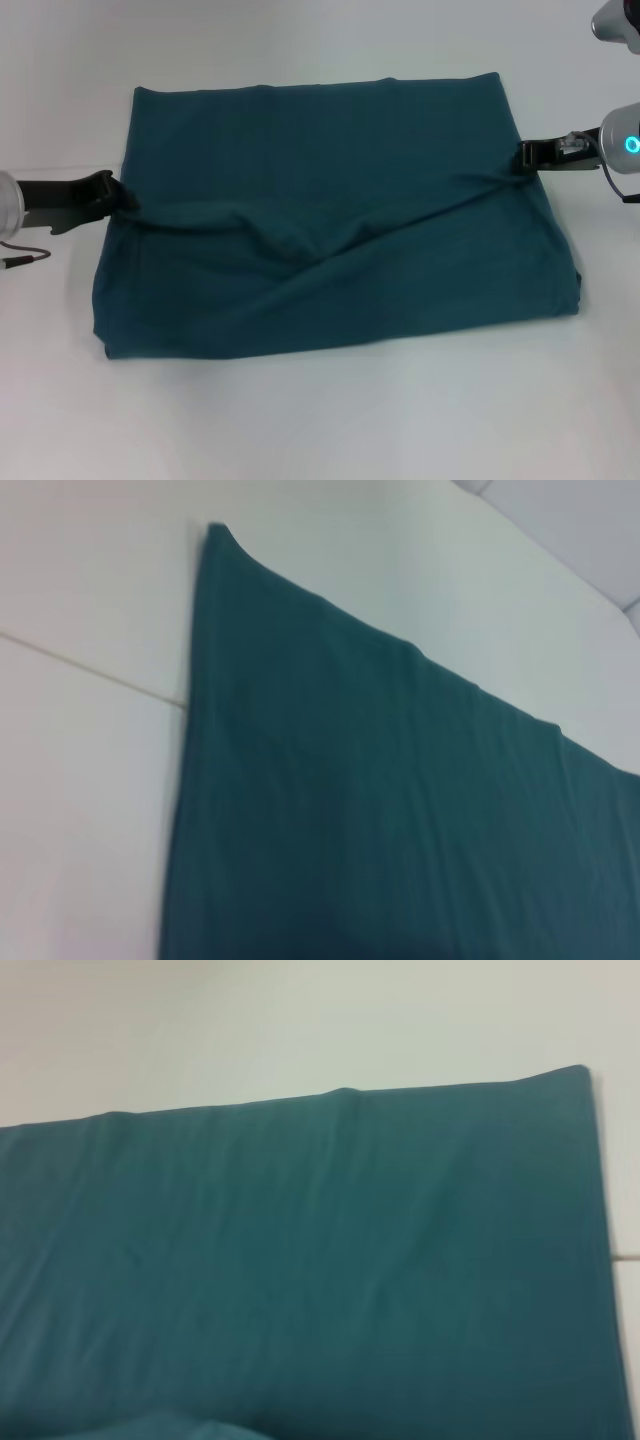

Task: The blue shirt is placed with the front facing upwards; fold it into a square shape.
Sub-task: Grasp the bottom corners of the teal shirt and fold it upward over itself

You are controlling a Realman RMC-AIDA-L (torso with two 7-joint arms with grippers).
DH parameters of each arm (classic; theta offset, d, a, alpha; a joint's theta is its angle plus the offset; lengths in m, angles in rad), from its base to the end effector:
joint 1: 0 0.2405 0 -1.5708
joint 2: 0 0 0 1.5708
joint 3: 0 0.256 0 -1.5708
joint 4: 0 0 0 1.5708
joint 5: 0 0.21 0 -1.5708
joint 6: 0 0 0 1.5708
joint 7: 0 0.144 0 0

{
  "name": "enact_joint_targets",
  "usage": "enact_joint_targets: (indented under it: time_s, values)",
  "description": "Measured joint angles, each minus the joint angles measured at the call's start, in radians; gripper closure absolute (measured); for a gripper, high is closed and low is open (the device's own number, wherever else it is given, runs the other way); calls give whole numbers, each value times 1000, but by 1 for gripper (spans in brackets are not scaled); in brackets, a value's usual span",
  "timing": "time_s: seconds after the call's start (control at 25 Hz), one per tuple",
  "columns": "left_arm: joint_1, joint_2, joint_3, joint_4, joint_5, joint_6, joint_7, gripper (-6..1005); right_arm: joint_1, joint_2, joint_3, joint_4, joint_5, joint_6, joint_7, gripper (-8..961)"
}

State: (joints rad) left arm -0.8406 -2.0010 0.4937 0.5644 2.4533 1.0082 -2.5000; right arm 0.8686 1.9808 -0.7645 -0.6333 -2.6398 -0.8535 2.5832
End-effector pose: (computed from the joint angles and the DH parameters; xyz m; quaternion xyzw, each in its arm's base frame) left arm -0.2637 0.4492 0.0375 -0.7015 -0.6303 -0.1844 0.2770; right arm 0.2569 0.4730 0.0536 -0.7522 0.5294 0.0539 0.3886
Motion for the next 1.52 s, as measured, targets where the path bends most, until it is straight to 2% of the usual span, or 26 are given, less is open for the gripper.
enact_joint_targets:
  time_s: [0.52, 1.52]
  values:
    - [-26, -7, 14, -36, 3, -54, 12, 951, 8, 4, -69, 39, 0, 70, 0, 822]
    - [-58, -5, 31, -38, -2, -96, 13, 951, 9, 4, -72, 51, 0, 109, 0, 803]
